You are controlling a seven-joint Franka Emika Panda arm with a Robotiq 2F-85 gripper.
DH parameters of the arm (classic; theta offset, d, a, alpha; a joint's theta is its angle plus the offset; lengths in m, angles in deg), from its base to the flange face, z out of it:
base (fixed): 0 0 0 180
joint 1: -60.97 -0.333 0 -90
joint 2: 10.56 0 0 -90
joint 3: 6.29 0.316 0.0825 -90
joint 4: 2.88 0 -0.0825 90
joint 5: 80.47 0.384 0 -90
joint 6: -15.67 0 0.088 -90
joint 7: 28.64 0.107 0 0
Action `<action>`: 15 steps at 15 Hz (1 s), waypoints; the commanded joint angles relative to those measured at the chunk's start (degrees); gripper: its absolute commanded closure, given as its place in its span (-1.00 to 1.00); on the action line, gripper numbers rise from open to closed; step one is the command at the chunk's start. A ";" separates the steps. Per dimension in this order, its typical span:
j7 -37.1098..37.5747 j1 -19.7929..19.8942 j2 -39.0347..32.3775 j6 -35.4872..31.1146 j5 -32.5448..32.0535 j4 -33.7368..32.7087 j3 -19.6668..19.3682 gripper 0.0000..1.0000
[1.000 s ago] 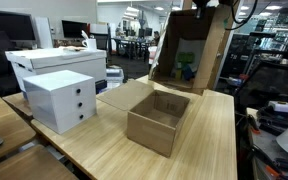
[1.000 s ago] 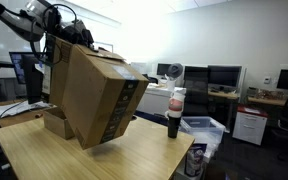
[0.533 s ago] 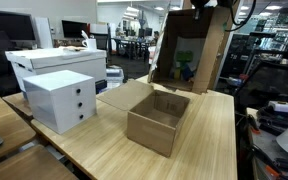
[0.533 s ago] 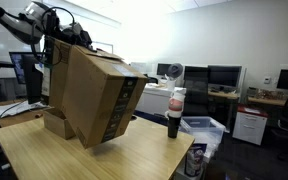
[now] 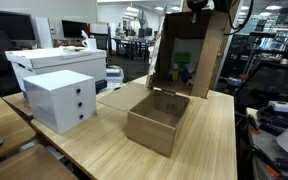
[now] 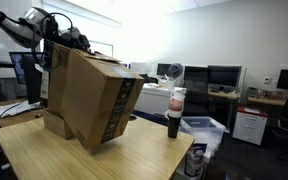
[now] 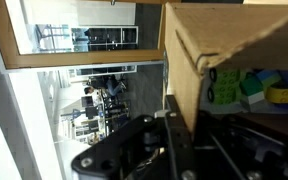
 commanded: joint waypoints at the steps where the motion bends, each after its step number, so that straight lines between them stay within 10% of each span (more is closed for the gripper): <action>1: 1.18 -1.00 -1.27 3.80 -3.60 -1.58 0.77 0.88; 15: 2.35 -3.70 -5.93 10.80 -8.91 -4.91 2.21 0.88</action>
